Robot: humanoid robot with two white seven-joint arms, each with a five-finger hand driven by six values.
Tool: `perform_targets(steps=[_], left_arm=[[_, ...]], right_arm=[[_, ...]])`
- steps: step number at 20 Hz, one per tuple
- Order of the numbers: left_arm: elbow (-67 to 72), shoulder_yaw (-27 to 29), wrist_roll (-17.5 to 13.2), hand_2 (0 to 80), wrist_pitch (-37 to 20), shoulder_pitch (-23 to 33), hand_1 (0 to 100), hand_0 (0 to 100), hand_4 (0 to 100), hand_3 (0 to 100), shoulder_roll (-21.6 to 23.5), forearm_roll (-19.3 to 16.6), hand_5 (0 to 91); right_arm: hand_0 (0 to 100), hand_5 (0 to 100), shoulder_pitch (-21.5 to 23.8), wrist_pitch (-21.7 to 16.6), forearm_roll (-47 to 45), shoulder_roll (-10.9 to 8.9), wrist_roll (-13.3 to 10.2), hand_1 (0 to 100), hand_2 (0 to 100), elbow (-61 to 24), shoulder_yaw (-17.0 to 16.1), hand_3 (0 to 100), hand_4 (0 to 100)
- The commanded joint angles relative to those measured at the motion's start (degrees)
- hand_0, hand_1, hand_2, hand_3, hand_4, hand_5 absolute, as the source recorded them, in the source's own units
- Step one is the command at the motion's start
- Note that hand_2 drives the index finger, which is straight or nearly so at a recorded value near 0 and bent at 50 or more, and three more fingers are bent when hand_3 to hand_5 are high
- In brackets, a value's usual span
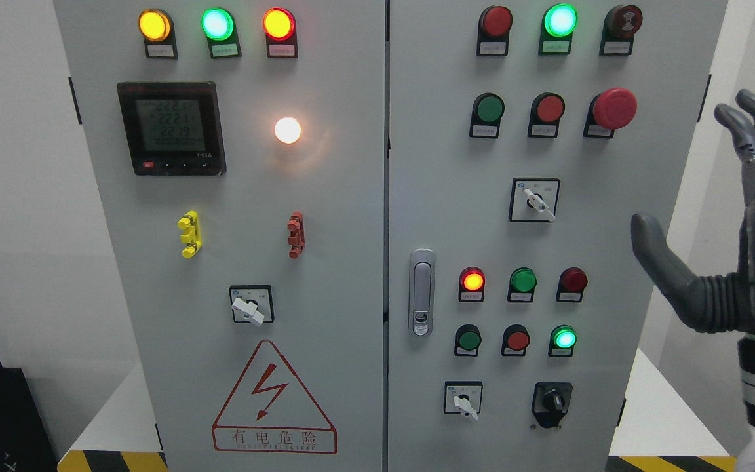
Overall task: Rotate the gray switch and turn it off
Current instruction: 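Raise the right hand and move it toward the cabinet door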
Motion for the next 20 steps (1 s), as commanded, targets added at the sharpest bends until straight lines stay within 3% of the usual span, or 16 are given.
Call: perform_targets(steps=[1,6,8,9,10,13,14,15,16,18,20], left_arm=[[-1.49,0.44,-0.03,0.0,-0.01,-0.53,39,12,0,0,0.01,1.14,0.0],[-1.49,0.44,-0.03,0.0,-0.01,-0.53,39,12,0,0,0.01,1.14,0.0],[-1.49,0.44,-0.03,0.0,-0.01,-0.53,39,12,0,0,0.01,1.14,0.0],[-1.49,0.44,-0.03,0.0,-0.01,-0.53,39,12,0,0,0.01,1.14,0.0],[-1.49,0.44,-0.03,0.0,-0.01,-0.53,39,12,0,0,0.01,1.14,0.0],[-1.49,0.44,-0.03,0.0,-0.01,-0.53,39,12,0,0,0.01,1.05,0.0],[-1.49,0.44,-0.03,0.0,-0.01,-0.53,39,12,0,0,0.01,1.14,0.0],[-1.49,0.44,-0.03,0.0,-0.01,-0.53,39,12,0,0,0.01,1.14,0.0],[-1.49,0.44,-0.03,0.0,-0.01,-0.53,39,12,0,0,0.01,1.14,0.0],[-1.49,0.44,-0.03,0.0,-0.01,-0.53,39,12,0,0,0.01,1.14,0.0],[-1.49,0.44,-0.03,0.0,-0.09,-0.53,39,12,0,0,0.01,1.14,0.0]], right_arm=[[24,0,-0.06,-0.14,-0.17,-0.04,-0.03,21,0,0.56,-0.69,3,0],[24,0,-0.06,-0.14,-0.17,0.14,-0.03,21,0,0.56,-0.78,4,0],[23,0,-0.06,-0.4,-0.17,0.14,-0.47,24,0,0.65,-0.78,15,6],[21,12,-0.06,-0.4,-0.69,0.31,-0.64,30,7,0.83,-0.78,32,27],[20,24,-0.14,-0.49,-2.26,0.58,-0.65,35,14,1.0,-0.69,42,35],[26,48,-0.06,-0.14,-6.41,1.28,-0.56,42,21,1.79,-0.61,52,50],[27,50,-0.14,-0.05,-6.41,1.98,-0.56,42,21,2.32,-0.61,53,51],[29,63,-0.15,-0.05,-6.58,2.68,-0.47,42,25,2.67,-0.61,57,58],[29,64,-0.23,-0.05,-6.59,3.21,-0.21,42,25,2.93,-0.61,58,59],[27,81,-0.23,0.13,-6.59,3.48,-0.21,44,30,3.29,-0.52,62,68],[24,90,-0.15,1.08,-6.59,3.74,-0.12,46,31,3.55,-0.17,68,75]])
